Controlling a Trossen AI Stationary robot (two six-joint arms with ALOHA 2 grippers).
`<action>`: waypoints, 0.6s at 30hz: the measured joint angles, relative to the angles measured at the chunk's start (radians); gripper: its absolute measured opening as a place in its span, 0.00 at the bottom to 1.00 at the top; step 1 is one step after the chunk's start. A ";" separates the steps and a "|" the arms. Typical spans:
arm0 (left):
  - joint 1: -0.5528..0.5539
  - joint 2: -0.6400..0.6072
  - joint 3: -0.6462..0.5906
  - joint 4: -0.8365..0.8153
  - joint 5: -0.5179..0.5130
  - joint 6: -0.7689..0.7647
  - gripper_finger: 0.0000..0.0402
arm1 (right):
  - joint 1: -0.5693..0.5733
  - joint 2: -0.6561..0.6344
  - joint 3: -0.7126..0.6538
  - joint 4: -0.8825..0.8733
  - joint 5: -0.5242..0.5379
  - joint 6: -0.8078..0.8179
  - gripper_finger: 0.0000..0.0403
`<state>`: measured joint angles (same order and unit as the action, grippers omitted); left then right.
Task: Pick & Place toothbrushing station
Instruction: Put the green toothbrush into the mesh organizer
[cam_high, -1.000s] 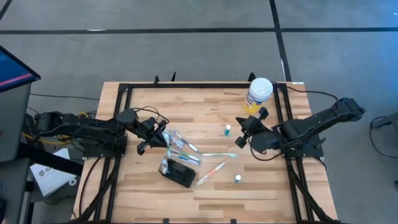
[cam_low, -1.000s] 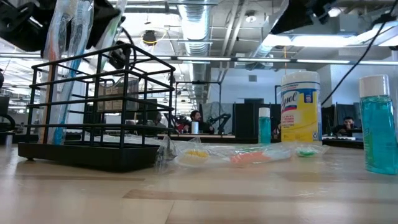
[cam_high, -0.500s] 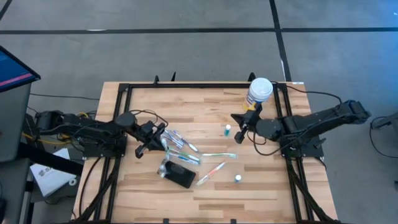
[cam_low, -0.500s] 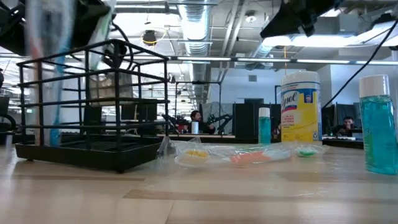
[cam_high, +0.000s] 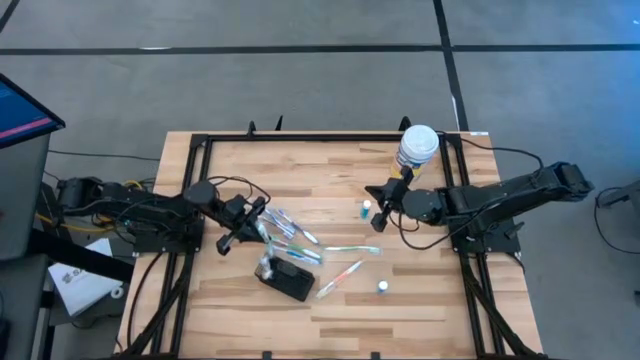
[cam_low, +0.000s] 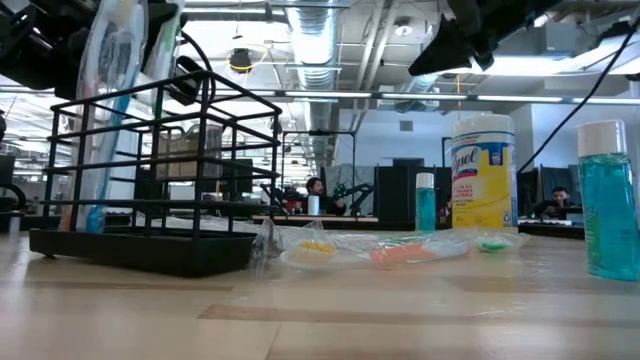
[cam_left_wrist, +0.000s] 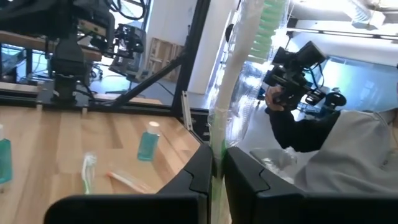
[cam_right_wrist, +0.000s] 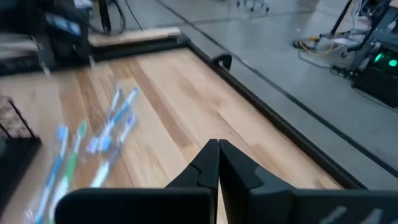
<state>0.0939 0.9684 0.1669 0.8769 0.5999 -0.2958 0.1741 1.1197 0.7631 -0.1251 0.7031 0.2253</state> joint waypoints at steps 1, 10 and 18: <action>-0.005 0.000 0.000 0.000 0.000 0.000 0.03 | 0.000 0.007 0.003 0.010 0.000 0.000 0.00; -0.048 0.000 -0.001 -0.028 0.000 0.032 0.03 | -0.003 0.066 0.002 0.047 -0.001 -0.006 0.00; -0.051 0.001 -0.037 -0.032 -0.025 0.087 0.04 | -0.006 0.064 0.002 0.062 -0.023 -0.015 0.00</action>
<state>0.0433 0.9695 0.1301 0.8447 0.5753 -0.2089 0.1677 1.1835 0.7647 -0.0635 0.6800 0.2100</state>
